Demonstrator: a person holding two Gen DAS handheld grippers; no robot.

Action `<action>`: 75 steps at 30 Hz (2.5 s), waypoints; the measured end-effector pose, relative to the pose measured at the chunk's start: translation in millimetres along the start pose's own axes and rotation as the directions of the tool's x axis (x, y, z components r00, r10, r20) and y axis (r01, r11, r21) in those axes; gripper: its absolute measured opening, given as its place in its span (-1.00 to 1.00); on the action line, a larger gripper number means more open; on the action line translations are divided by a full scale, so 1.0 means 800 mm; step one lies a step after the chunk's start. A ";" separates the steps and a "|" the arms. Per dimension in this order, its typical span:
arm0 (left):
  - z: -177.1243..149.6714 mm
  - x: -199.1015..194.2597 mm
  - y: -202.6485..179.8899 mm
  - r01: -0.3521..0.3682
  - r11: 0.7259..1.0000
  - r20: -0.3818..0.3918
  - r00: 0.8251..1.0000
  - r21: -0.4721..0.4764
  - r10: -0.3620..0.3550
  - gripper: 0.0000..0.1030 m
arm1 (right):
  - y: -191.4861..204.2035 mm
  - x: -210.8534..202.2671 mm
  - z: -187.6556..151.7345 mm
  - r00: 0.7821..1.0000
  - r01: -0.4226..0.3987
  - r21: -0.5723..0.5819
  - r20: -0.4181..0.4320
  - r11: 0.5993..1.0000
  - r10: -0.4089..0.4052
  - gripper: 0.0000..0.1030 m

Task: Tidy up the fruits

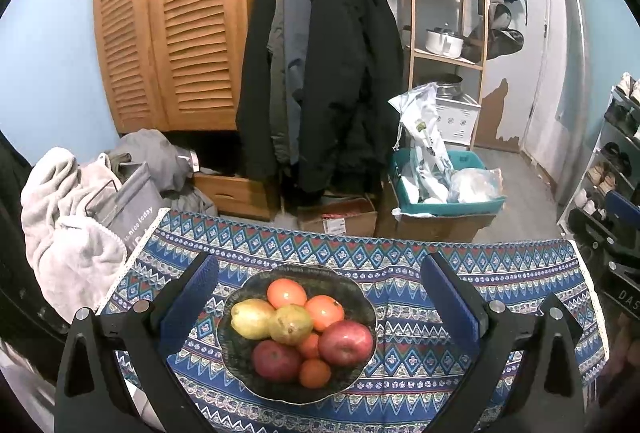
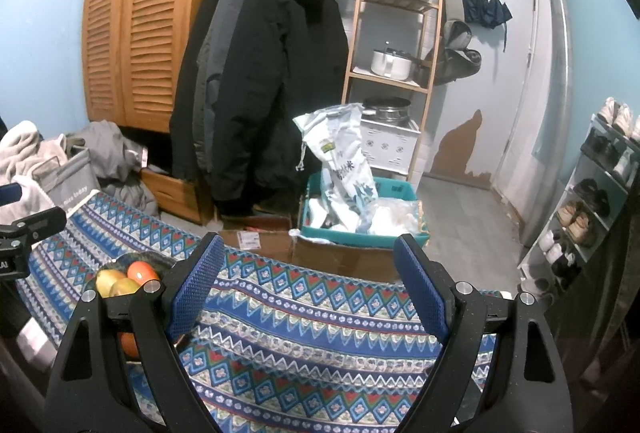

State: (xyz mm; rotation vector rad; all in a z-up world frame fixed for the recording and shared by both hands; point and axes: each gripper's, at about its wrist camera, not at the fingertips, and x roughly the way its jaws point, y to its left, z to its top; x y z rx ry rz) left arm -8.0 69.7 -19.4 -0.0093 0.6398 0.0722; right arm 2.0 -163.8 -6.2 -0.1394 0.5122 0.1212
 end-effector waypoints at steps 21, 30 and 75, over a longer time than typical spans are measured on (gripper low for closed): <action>0.001 -0.005 -0.004 -0.011 1.000 0.002 1.000 0.005 0.011 0.98 | -0.010 -0.002 -0.005 1.000 0.004 0.001 0.002 1.000 -0.004 0.66; 0.000 -0.001 -0.004 -0.027 1.000 -0.013 1.000 0.006 0.027 0.98 | -0.015 -0.004 -0.007 1.000 0.007 -0.004 0.002 1.000 -0.007 0.66; -0.003 -0.007 -0.005 -0.017 1.000 -0.007 1.000 0.004 0.017 0.98 | -0.024 -0.008 -0.011 1.000 0.011 -0.010 -0.002 1.000 -0.011 0.66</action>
